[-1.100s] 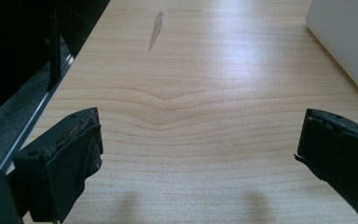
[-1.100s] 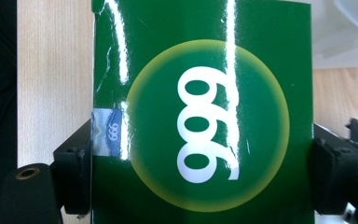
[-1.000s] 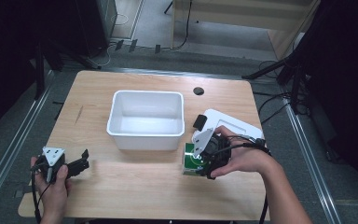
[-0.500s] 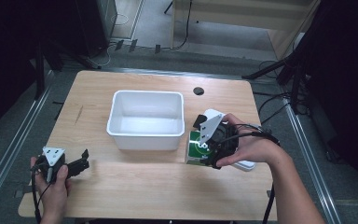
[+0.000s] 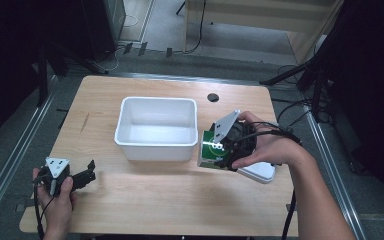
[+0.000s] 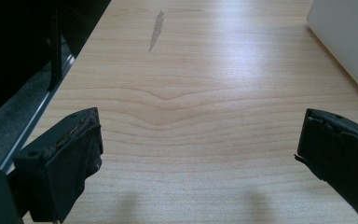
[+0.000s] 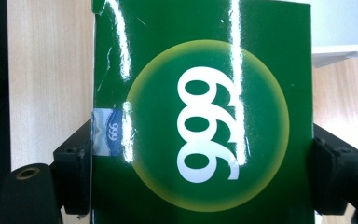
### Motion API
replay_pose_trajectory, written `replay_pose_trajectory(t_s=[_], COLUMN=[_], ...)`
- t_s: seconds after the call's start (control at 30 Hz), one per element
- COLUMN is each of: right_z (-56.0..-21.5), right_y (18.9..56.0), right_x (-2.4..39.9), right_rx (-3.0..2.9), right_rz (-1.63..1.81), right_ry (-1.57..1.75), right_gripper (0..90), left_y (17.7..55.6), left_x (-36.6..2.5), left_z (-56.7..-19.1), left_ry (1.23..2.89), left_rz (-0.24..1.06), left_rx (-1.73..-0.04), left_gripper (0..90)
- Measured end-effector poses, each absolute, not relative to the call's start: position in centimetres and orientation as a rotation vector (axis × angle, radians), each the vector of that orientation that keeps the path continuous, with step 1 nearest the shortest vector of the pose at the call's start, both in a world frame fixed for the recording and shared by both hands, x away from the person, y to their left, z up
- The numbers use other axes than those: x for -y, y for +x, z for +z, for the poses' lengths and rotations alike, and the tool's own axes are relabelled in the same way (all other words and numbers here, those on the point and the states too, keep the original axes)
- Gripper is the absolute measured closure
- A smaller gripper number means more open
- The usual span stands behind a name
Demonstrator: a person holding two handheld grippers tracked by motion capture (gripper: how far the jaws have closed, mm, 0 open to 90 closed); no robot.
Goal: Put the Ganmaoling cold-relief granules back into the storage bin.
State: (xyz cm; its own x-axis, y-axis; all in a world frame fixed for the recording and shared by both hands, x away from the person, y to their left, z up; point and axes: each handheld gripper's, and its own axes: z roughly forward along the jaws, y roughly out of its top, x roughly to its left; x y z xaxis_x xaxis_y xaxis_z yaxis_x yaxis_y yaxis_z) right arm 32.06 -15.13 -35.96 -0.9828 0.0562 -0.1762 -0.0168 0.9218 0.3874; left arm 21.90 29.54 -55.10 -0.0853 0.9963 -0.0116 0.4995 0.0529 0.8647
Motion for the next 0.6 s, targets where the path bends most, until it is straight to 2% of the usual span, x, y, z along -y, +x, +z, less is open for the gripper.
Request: replay_pose_trajectory(t_s=[0.6], right_z=[-33.6], right_y=[35.7], right_x=[13.0], right_rx=[-2.891], right_rz=[0.62], right_ry=[0.034], right_gripper=[15.9], left_y=[21.9], left_x=[-29.6], left_z=[-55.1], left_ry=[1.517], left_rz=[0.94], left_rx=[-1.665], left_gripper=[0.6])
